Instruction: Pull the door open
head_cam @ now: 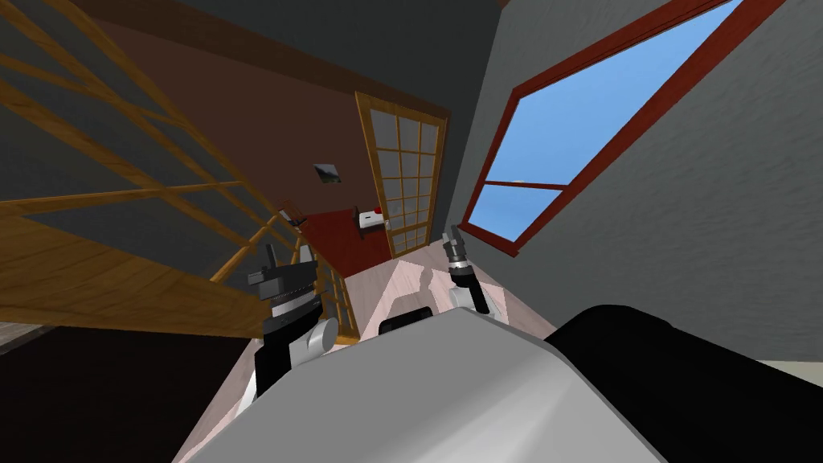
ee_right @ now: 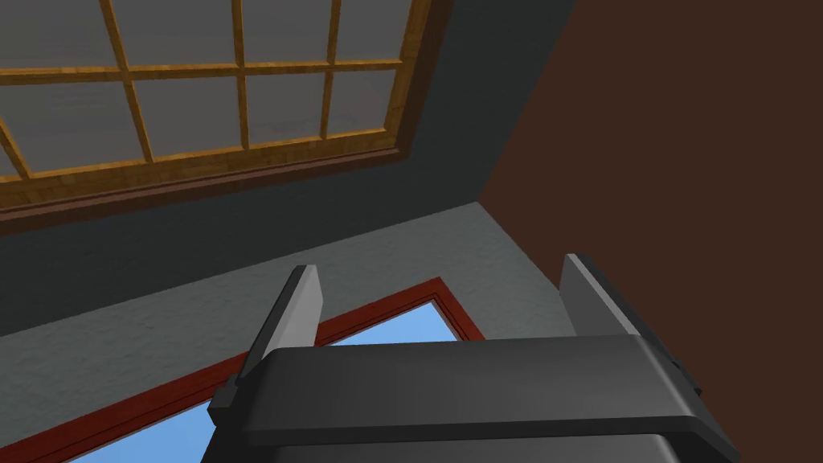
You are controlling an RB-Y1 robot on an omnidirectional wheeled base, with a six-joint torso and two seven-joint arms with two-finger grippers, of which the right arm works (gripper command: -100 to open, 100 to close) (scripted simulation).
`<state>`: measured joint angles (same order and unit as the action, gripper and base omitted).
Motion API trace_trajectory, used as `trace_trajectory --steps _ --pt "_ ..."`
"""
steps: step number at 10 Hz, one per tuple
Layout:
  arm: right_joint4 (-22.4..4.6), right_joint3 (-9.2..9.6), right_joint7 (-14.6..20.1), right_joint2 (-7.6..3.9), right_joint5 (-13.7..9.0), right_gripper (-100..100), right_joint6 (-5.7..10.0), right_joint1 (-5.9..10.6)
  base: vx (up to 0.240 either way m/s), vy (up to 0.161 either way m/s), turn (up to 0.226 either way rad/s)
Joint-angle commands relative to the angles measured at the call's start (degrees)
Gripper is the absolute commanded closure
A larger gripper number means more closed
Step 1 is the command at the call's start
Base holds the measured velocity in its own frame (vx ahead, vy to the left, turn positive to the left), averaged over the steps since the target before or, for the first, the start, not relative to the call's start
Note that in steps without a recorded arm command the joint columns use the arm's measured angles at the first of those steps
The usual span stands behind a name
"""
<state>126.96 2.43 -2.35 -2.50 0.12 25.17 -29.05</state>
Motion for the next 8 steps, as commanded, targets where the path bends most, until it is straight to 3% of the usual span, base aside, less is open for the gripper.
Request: trace_trajectory --steps 1,8 --pt "-1.8 -0.5 -1.5 -0.5 0.7 -100 0.64 0.6 0.116 -0.017 0.055" --pt "-10.3 -2.22 -8.9 -1.89 4.6 -100 3.33 3.26 0.105 -0.006 0.075"
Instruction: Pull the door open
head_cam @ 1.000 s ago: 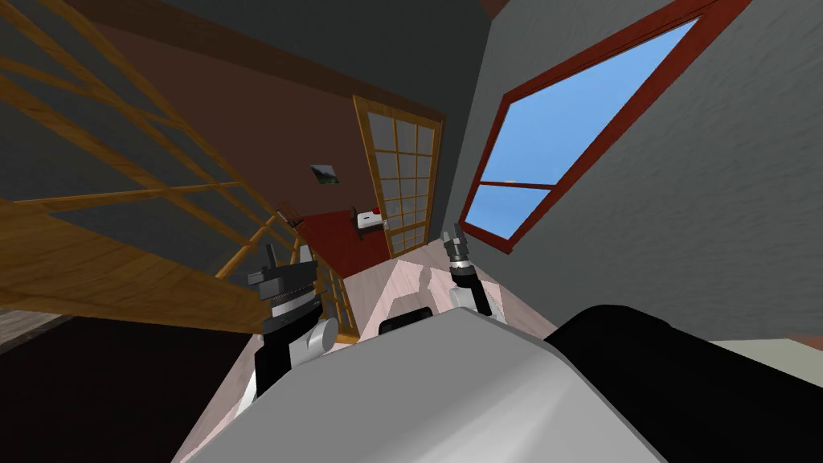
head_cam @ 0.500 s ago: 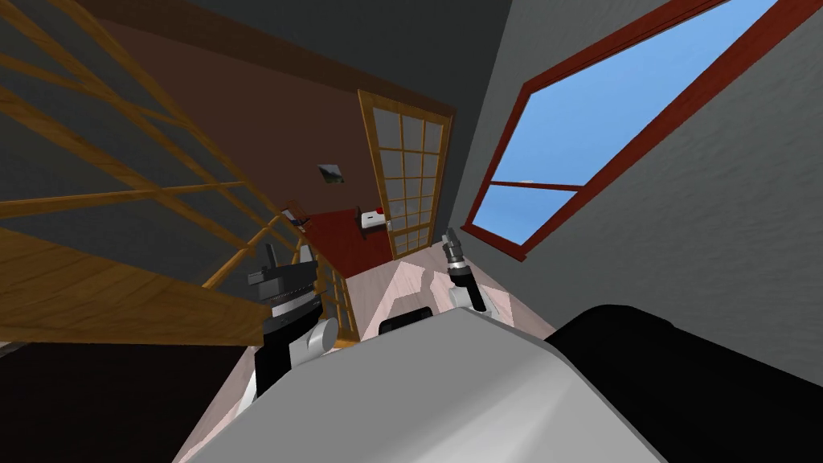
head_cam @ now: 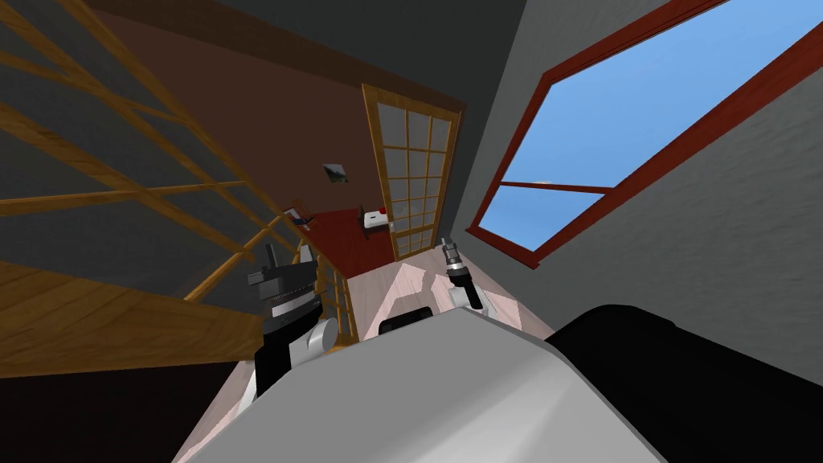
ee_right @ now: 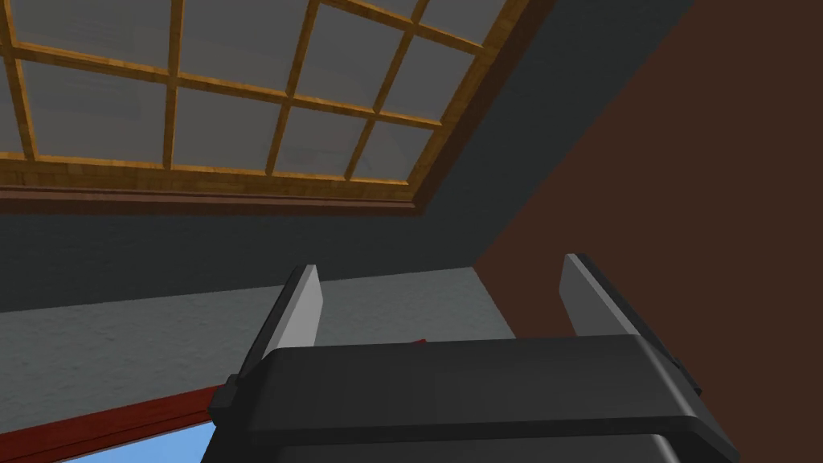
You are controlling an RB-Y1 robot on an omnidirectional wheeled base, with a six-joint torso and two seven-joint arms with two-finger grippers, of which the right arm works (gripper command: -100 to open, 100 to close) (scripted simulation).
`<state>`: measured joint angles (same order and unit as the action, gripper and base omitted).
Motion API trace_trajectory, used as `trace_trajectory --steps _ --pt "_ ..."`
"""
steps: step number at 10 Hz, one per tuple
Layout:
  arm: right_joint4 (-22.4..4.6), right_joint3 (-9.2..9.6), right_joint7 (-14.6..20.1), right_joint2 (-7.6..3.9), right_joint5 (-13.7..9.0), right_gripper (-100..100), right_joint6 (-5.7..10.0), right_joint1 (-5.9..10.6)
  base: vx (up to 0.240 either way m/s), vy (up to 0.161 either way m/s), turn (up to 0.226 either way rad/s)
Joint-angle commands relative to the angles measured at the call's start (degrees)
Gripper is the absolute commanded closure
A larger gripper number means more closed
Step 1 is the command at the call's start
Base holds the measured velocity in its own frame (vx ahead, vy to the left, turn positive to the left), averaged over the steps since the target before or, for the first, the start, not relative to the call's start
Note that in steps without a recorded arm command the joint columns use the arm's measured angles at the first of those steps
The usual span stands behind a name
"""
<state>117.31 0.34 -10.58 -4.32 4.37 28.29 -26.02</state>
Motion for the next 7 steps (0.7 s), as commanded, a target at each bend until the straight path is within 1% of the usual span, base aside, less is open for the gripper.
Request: trace_trajectory --steps 1,7 --pt "-1.7 -0.34 -1.6 -0.21 0.8 -100 0.53 0.55 0.098 0.001 0.068" --pt "-8.4 -1.7 -7.4 -0.84 3.8 -100 2.64 2.64 0.093 -0.002 0.068"
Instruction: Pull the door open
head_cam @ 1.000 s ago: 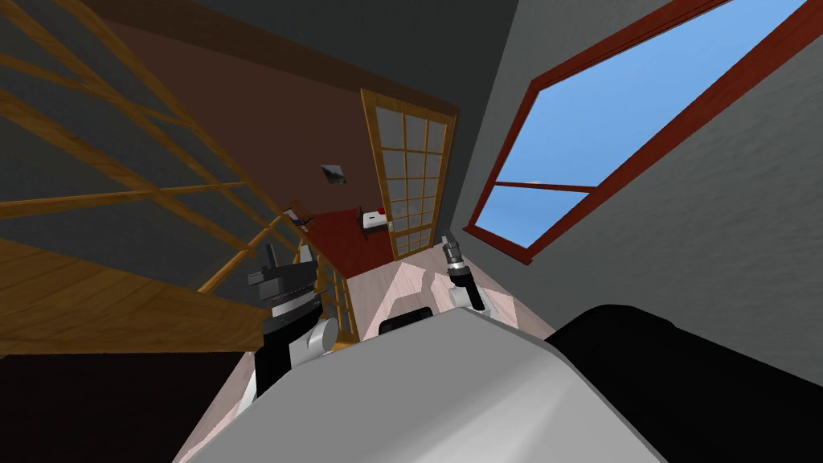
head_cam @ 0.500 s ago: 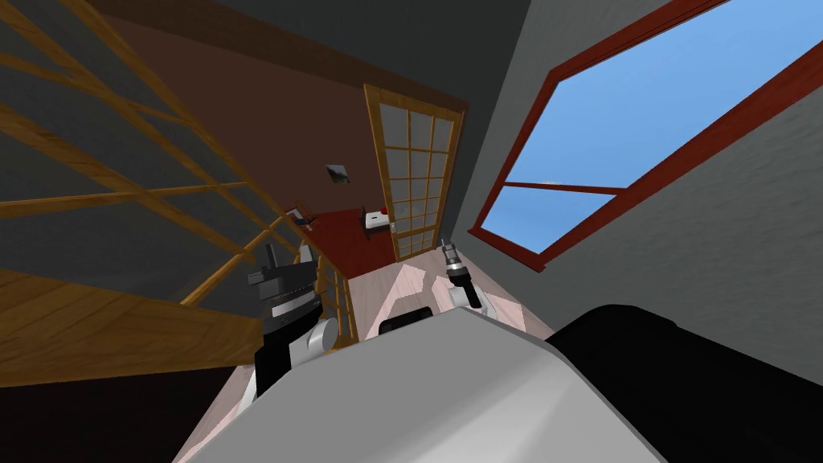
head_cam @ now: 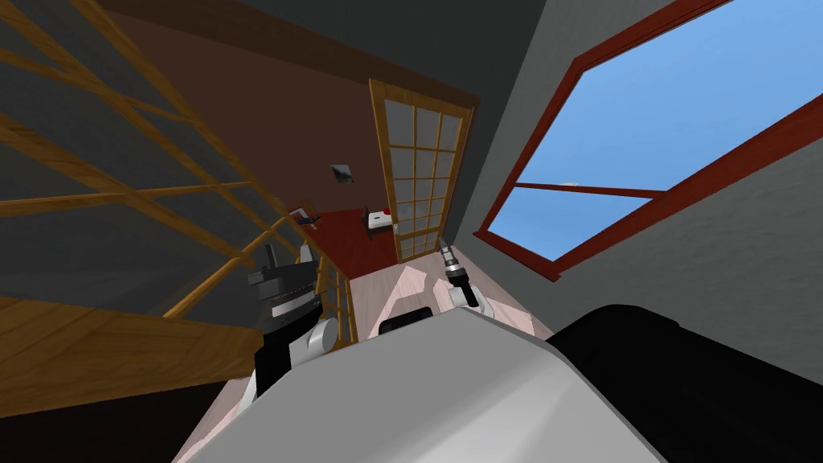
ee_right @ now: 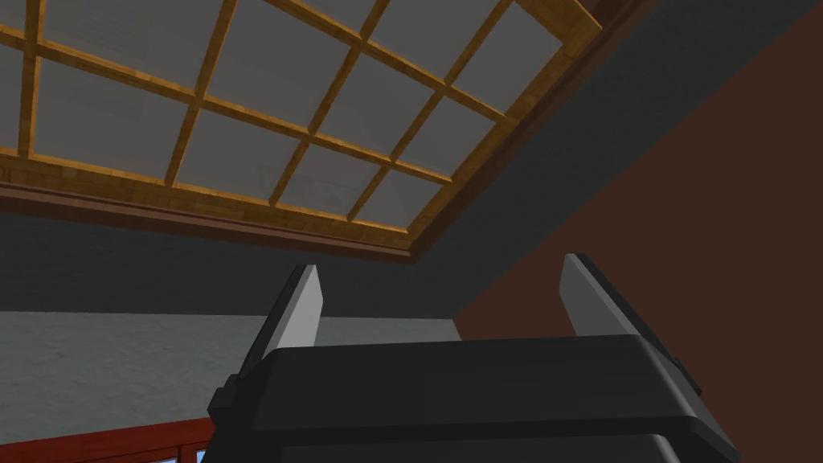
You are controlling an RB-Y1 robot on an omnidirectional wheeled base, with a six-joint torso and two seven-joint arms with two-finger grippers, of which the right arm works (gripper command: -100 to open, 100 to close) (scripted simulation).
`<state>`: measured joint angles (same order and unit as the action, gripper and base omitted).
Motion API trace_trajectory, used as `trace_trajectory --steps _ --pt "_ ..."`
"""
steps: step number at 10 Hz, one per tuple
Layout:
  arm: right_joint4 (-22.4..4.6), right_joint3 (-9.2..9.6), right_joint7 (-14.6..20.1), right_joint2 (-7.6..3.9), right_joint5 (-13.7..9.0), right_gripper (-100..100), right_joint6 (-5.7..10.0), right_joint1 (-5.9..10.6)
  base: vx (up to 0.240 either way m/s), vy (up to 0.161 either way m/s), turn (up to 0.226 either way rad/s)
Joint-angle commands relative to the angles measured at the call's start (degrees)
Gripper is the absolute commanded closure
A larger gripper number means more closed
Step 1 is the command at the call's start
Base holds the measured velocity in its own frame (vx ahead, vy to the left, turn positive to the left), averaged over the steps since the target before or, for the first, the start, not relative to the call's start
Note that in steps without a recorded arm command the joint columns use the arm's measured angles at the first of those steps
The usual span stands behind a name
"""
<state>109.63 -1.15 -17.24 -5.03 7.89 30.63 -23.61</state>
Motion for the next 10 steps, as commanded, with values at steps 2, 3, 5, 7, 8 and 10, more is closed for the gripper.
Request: trace_trajectory --steps 2,3,5,7,8,10 --pt "-3.1 -0.69 -2.7 -0.28 1.4 -100 1.03 0.95 0.108 -0.009 0.059" --pt "-4.3 -0.93 -3.8 -0.32 1.9 -100 1.42 1.33 0.098 -0.013 0.064" --pt "-6.7 -1.43 -5.9 -0.42 3.0 -100 2.18 2.09 0.088 0.004 0.062" --pt "-9.1 -1.92 -8.0 -0.51 4.1 -100 2.95 2.84 0.11 0.005 0.065" --pt "-10.4 -2.17 -9.0 -0.51 4.7 -100 3.34 3.23 0.097 0.004 0.058" --pt "-12.9 -2.68 -11.2 -0.5 5.8 -100 4.13 4.01 0.103 0.008 0.05"
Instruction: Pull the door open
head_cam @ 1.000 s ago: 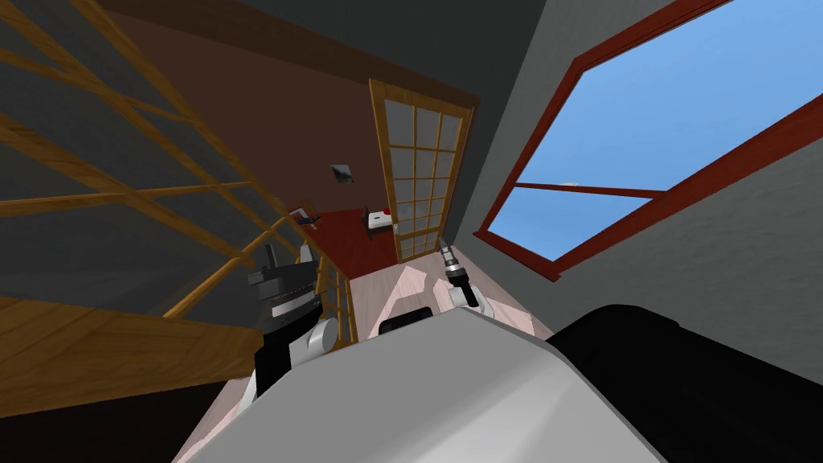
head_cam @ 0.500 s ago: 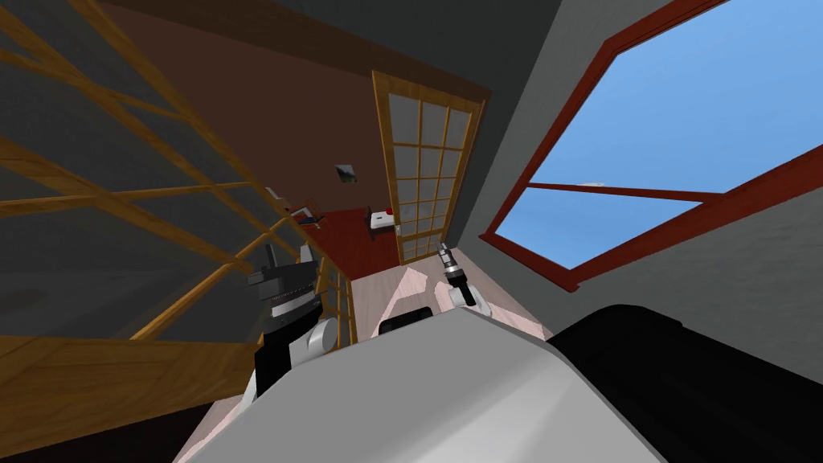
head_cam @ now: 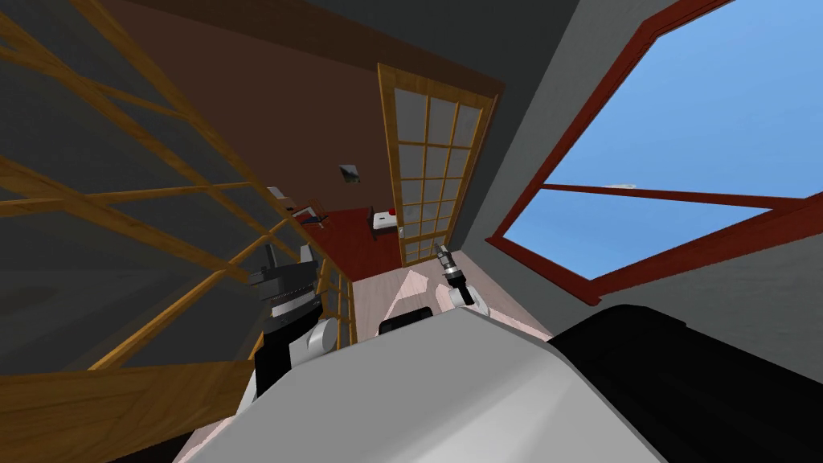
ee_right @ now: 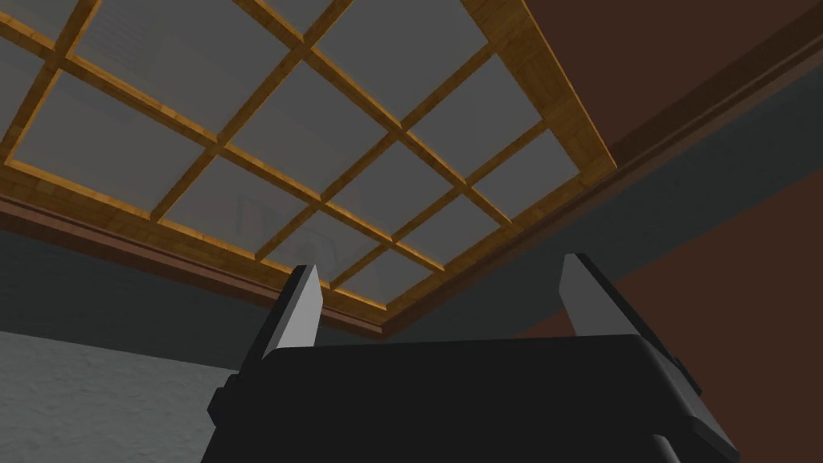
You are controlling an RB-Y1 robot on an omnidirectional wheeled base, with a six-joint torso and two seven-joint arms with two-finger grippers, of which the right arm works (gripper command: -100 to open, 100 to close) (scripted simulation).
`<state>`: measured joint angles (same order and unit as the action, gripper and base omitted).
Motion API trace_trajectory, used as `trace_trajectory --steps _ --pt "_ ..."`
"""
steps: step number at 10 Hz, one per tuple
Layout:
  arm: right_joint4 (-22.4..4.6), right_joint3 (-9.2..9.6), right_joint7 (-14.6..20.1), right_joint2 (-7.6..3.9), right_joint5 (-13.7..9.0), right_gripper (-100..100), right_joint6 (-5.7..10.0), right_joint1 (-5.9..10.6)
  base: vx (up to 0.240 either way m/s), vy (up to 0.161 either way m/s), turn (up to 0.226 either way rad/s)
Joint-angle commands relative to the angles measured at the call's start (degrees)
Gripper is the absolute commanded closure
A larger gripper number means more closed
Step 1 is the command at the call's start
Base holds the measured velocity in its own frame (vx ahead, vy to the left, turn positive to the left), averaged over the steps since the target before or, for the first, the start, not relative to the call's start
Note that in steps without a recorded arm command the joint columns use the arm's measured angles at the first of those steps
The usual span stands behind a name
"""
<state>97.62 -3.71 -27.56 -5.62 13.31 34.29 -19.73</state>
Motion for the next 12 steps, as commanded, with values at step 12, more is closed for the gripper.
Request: trace_trajectory --steps 12 --pt "-15.8 -3.16 -13.8 0.8 7.2 -100 5.17 4.75 0.105 0.015 0.044"
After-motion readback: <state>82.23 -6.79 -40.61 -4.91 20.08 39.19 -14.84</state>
